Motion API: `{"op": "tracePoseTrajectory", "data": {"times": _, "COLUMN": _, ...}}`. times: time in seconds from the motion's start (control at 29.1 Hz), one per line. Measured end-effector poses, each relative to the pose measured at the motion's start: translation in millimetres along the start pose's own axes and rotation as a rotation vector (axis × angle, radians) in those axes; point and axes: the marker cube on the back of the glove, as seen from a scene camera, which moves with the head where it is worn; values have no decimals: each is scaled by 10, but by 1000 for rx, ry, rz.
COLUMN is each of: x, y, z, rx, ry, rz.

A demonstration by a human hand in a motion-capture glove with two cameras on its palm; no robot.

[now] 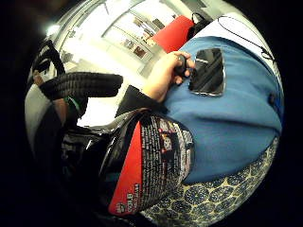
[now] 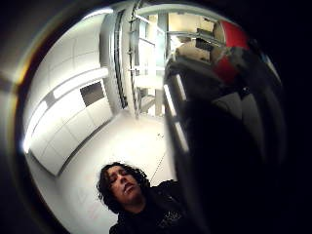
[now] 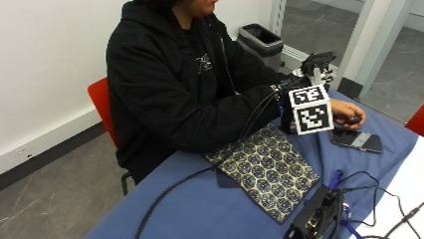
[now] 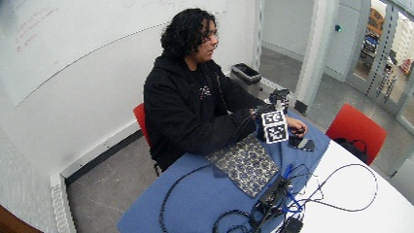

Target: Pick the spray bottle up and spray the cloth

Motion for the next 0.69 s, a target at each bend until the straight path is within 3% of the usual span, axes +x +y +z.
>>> {"op": "tracePoseTrajectory", "data": {"times": 0.17, "x": -5, "y": -337, "z": -116, "rx": 68, "ry": 27, "rz": -36}}
{"op": "tracePoseTrajectory", "data": {"times": 0.34, "x": 21, "y": -7, "z": 15, "rx": 28, "ry": 18, "rz": -13}}
{"op": "tracePoseTrajectory", "data": {"times": 0.55, "x": 32, "y": -342, "z": -96, "rx": 87, "ry": 30, "rz": -50}}
{"op": "tracePoseTrajectory", "data": {"times": 0.69, "x": 35, "y": -41, "z": 8, "rx": 28, "ry": 16, "rz": -13}}
